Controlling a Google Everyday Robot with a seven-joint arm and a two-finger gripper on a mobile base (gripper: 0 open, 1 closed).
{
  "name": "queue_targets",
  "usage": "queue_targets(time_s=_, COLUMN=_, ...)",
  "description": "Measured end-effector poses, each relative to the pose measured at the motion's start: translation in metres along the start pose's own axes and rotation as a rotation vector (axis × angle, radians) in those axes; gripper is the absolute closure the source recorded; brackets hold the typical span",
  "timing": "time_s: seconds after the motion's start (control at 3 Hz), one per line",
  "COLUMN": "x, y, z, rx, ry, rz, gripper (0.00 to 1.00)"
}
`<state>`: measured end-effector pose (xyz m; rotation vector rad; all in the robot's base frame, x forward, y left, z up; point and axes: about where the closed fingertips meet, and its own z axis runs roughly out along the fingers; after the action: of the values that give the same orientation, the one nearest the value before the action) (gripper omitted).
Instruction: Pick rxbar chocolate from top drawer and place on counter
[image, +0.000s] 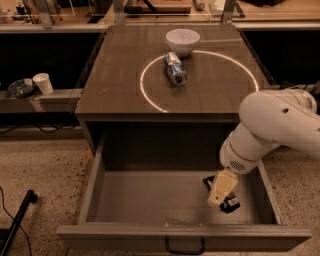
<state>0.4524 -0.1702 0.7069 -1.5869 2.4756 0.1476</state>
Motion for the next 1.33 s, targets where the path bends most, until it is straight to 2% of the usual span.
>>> queue_targets(time_s=0.33, x=0.000, y=-0.005, z=0.035, rx=-0.005, ry=0.008, rz=0.051, gripper=0.03)
queue_targets(time_s=1.0, x=0.021, y=-0.029, z=0.079, rx=0.010, ry=0.039, rz=0.176, gripper=0.06)
queue_targets(time_s=1.33, x=0.031, y=-0.038, z=0.095, rx=0.003, ry=0.038, rz=0.211, gripper=0.09)
